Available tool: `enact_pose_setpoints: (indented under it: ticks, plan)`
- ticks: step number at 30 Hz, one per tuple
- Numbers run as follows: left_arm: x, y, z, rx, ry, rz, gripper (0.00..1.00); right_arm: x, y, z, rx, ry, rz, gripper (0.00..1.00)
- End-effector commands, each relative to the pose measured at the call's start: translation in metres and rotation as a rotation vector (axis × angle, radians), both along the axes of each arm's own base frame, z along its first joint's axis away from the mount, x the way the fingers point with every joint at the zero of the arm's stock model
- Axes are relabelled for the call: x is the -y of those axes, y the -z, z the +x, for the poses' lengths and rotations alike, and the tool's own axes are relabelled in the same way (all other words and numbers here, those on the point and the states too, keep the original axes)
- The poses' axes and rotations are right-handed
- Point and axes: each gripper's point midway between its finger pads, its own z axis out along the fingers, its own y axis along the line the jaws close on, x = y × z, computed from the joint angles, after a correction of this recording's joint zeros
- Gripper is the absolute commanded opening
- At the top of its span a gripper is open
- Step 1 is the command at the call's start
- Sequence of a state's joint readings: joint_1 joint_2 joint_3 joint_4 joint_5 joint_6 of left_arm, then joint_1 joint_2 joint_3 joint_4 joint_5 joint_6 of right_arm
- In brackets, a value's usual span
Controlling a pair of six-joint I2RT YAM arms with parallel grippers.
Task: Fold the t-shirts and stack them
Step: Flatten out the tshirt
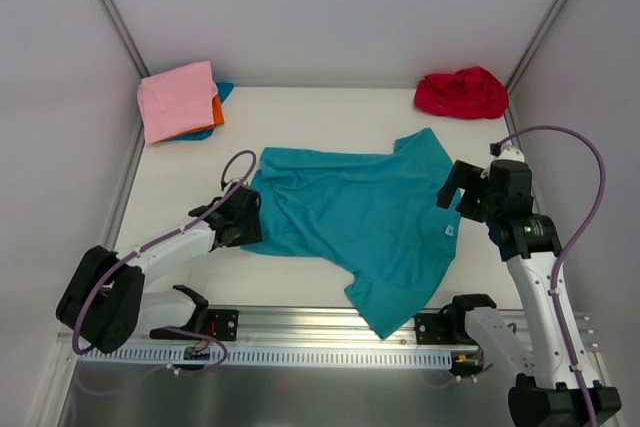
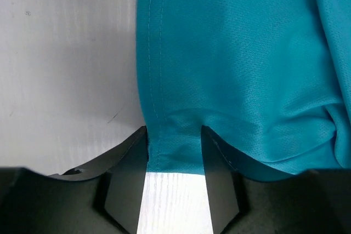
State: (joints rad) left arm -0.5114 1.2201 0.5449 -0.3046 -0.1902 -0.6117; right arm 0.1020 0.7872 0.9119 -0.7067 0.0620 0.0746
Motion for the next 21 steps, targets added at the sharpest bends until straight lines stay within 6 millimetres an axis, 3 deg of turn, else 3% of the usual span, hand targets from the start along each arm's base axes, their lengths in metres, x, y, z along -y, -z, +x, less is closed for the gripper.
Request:
enact_pose_setpoints:
  ticks: [1,4,6,12,21]
  plan:
    - [0.002,-0.004,0.007,0.033,0.017,0.010,0.42,-0.002,-0.017,0.008,0.057,-0.015,0.003,0.99]
    - [0.000,-0.005,0.007,0.026,0.013,0.027,0.12,-0.003,-0.016,0.008,0.052,-0.016,0.003,0.99]
    - [-0.002,-0.008,0.005,0.020,0.012,0.043,0.00,-0.004,-0.015,0.009,0.052,-0.016,0.008,1.00]
    - [-0.008,-0.030,0.002,0.049,-0.016,0.072,0.00,-0.007,-0.008,0.009,0.034,-0.024,0.027,0.99]
    - [-0.021,-0.096,-0.003,0.213,-0.065,0.020,0.00,-0.011,0.006,0.006,-0.008,-0.038,0.038,0.99]
